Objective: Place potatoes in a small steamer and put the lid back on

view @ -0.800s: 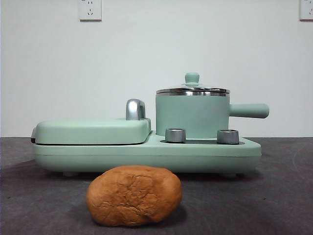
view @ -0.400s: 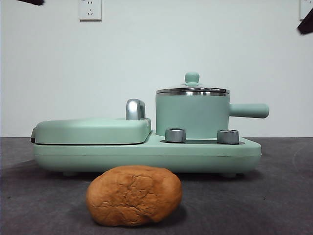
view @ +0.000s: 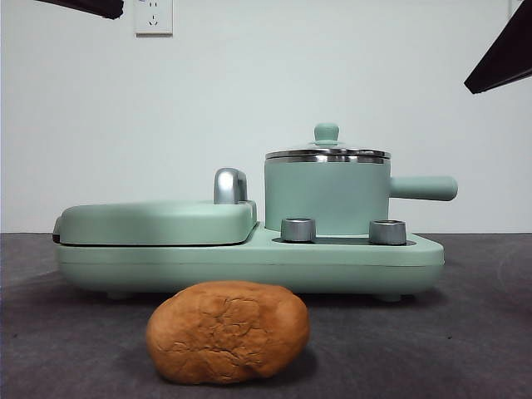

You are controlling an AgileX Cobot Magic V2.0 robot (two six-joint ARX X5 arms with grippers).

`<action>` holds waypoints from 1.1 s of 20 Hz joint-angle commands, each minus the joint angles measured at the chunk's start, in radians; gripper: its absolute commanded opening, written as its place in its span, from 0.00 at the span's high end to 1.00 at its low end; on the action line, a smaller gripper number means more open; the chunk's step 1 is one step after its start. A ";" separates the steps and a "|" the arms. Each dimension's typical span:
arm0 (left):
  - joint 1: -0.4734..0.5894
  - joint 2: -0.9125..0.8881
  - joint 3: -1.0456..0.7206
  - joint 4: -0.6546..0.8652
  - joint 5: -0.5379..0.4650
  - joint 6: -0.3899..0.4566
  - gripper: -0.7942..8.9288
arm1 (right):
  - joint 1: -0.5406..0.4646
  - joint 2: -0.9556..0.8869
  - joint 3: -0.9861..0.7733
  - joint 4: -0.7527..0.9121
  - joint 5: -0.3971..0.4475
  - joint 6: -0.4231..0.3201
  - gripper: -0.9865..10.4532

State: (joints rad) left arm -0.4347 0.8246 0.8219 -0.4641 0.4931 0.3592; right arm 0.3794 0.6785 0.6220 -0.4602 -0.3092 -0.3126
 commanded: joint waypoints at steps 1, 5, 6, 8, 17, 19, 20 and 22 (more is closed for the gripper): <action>-0.005 0.005 0.024 0.018 -0.003 0.006 0.65 | 0.005 0.006 0.016 0.005 0.021 -0.029 0.70; -0.005 0.006 0.024 0.028 -0.003 -0.013 0.66 | 0.005 0.006 0.016 0.005 0.025 -0.024 0.68; -0.006 0.006 0.024 0.034 -0.003 -0.016 0.66 | 0.005 0.006 0.016 0.006 0.025 -0.016 0.68; -0.006 0.011 0.024 0.060 -0.003 -0.039 0.66 | 0.005 0.006 0.016 0.011 0.025 0.019 0.68; -0.031 0.170 0.024 0.373 -0.077 -0.154 0.66 | 0.005 0.006 0.016 0.011 0.022 0.105 0.68; -0.044 0.223 0.025 0.449 -0.099 -0.175 0.66 | 0.005 0.006 0.016 0.012 0.022 0.114 0.68; -0.052 0.257 0.026 0.496 -0.116 -0.190 0.66 | 0.005 0.006 0.016 0.014 0.022 0.124 0.68; -0.067 0.318 0.039 0.555 -0.145 -0.219 0.66 | 0.005 0.006 0.016 0.019 0.022 0.132 0.68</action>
State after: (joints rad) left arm -0.4938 1.1149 0.8333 0.0586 0.3584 0.1822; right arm 0.3790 0.6785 0.6220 -0.4564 -0.2863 -0.2070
